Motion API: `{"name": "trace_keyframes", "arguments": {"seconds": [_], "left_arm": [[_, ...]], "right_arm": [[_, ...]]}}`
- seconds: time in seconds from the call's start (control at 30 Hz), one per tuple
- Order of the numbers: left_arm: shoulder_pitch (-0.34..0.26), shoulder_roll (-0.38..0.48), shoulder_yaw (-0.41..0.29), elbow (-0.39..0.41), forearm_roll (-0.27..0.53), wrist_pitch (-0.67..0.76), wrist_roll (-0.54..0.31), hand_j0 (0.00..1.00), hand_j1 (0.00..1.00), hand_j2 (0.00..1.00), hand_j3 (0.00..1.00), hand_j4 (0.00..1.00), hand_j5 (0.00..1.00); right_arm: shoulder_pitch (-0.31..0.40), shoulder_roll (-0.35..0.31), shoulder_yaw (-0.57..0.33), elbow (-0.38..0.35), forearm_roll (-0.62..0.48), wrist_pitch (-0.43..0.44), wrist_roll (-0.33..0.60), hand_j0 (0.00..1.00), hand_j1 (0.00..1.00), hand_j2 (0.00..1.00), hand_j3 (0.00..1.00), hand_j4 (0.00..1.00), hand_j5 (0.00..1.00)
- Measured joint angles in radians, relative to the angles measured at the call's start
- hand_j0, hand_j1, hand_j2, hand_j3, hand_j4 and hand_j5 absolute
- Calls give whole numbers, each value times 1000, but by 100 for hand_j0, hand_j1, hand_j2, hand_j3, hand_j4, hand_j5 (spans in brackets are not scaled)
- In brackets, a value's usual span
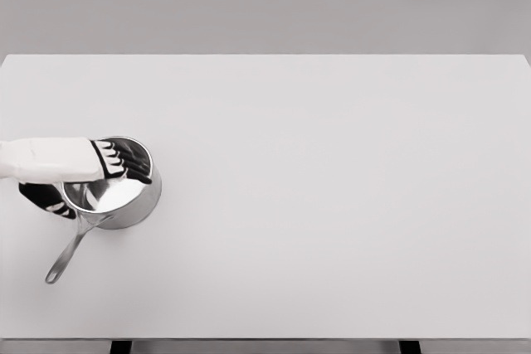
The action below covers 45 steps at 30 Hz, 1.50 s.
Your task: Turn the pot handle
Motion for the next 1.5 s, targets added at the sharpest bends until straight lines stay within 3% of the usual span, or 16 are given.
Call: {"name": "trace_keyframes", "arguments": {"seconds": [0.3,0.5,0.87,1.5], "left_arm": [[58,-11,-13,-34,47,0,11,100,100,100,100,100,100],[58,-4,-37,-34,44,0,6,100,100,100,100,100,100],[52,0,-19,-27,-46,0,0,100,100,100,100,100,100],[-37,-31,36,154,-115,0,-2,100,100,100,100,100,100]], "right_arm": [[0,0,0,0,0,0,0,100,100,100,100,100,100],[0,0,0,0,0,0,0,100,100,100,100,100,100],[0,0,0,0,0,0,0,100,100,100,100,100,100],[0,0,0,0,0,0,0,100,100,100,100,100,100]]}}
